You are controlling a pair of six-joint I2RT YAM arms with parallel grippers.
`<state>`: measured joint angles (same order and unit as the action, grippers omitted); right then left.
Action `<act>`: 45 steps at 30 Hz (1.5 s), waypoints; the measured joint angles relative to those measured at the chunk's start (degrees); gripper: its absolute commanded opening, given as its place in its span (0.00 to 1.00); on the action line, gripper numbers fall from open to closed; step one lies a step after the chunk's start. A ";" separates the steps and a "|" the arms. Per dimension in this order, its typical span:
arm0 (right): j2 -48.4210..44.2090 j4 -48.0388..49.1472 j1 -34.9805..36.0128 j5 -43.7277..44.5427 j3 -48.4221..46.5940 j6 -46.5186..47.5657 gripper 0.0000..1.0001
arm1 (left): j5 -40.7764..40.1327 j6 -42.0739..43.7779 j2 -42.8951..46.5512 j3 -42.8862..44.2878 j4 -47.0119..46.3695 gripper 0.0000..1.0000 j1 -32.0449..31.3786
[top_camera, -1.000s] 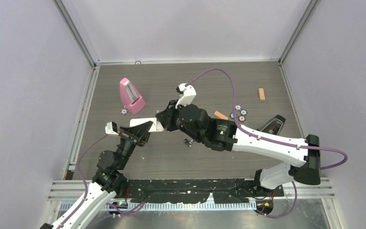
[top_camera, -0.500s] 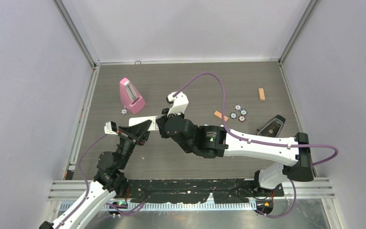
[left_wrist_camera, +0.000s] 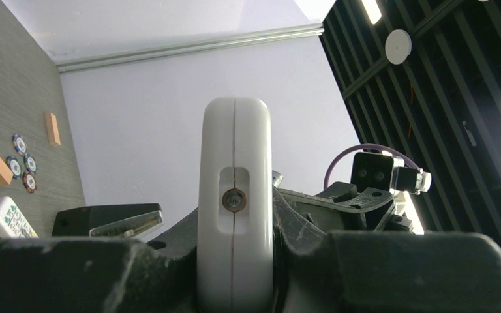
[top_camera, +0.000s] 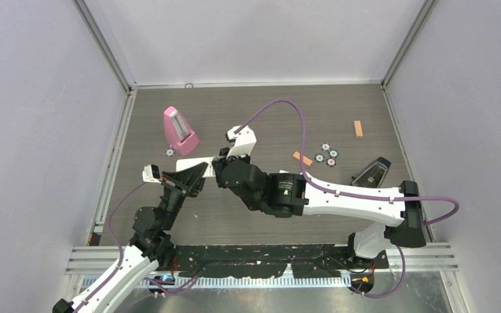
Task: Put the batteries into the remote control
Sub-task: Load the battery into the remote control.
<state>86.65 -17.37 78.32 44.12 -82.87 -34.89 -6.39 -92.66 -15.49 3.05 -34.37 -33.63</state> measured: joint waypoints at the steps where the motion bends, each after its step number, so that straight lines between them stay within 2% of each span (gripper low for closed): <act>1: 0.00 0.26 0.00 -0.02 0.00 0.00 0.11 | -0.02 -0.02 0.00 0.00 -0.20 0.00 0.00; 14: 0.02 0.61 -0.02 -1.27 0.20 -3.32 0.12 | -0.72 0.02 -2.23 -0.13 -3.65 0.00 0.02; 31: 1.25 -5.07 0.00 -2.45 -3.21 -6.51 0.33 | -0.90 -1.40 -4.02 -0.61 -6.05 0.00 0.00; 45: 1.49 -8.02 0.07 -2.43 -4.68 -7.65 0.34 | -1.11 -1.68 -3.15 -1.49 -5.77 0.00 0.00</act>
<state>88.14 -25.39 78.39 41.69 -87.55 -42.54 -7.51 -94.35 -18.63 1.56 -40.14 -33.63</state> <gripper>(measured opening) 0.334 0.236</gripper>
